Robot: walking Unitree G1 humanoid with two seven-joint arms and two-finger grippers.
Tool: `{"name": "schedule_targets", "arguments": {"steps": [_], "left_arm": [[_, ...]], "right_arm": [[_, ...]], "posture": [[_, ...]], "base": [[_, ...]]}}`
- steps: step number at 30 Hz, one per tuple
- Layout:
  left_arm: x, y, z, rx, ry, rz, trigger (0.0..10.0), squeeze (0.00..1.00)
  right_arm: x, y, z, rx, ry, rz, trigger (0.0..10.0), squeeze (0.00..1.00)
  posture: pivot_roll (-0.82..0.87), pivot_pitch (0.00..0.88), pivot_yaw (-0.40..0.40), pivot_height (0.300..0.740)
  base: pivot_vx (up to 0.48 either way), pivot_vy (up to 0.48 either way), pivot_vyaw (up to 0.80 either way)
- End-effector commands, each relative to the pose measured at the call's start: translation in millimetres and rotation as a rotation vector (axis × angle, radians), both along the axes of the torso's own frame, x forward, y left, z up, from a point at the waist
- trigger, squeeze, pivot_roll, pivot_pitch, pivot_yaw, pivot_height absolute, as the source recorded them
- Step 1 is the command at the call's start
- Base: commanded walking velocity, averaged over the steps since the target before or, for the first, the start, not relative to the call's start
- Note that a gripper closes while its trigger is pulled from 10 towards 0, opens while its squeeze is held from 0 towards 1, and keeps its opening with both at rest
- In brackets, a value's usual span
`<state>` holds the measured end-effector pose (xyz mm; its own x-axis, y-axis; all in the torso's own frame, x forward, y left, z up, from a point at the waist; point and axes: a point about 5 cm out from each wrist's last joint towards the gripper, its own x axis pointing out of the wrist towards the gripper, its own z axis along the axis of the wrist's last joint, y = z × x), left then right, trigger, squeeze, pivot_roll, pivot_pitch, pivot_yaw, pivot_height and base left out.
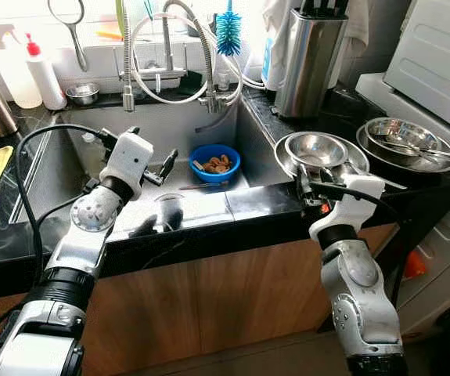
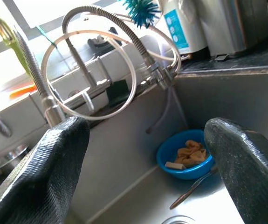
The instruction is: Kitchen organization
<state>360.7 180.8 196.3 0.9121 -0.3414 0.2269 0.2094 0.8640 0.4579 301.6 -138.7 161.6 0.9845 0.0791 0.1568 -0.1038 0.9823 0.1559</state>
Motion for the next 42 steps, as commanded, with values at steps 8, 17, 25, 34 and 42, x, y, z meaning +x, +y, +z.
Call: {"name": "schedule_targets", "arguments": {"steps": [8, 17, 25, 34, 42], "left_arm": [[1.3, 22.4, -15, -0.265, 0.117, 0.072, 10.0, 0.00], [-1.6, 19.3, -17, -0.344, 0.131, 0.034, 10.0, 0.00], [-4.7, 11.0, -18, -0.335, 0.136, -0.007, 10.0, 0.00], [-8.1, 5.7, -22, -0.344, 0.153, -0.022, 10.0, 0.00], [-8.0, 5.0, -21, -0.345, 0.150, -0.024, 10.0, 0.00]], "right_arm": [[-2.5, -4.0, 2, -0.002, -0.012, -0.020, 10.0, 0.00], [-3.4, -7.2, 2, -0.010, -0.012, -0.029, 10.0, 0.00], [-3.9, -6.3, 2, -0.014, -0.013, -0.025, 10.0, 0.00], [-4.8, -6.6, 0, -0.012, -0.009, -0.029, 10.0, 0.00], [-5.0, -8.0, 1, -0.005, -0.011, -0.039, 10.0, 0.00]], "posture": [[-0.03, 0.034, -0.011, 0.740], [-0.04, 0.027, -0.011, 0.740], [-0.04, 0.018, -0.012, 0.740], [-0.04, 0.003, -0.012, 0.740], [-0.04, 0.011, -0.012, 0.740]], "base": [[0.000, 0.000, 0.00], [0.000, 0.000, 0.00], [0.000, 0.000, 0.00], [0.000, 0.000, 0.00], [0.000, 0.000, 0.00]]}}
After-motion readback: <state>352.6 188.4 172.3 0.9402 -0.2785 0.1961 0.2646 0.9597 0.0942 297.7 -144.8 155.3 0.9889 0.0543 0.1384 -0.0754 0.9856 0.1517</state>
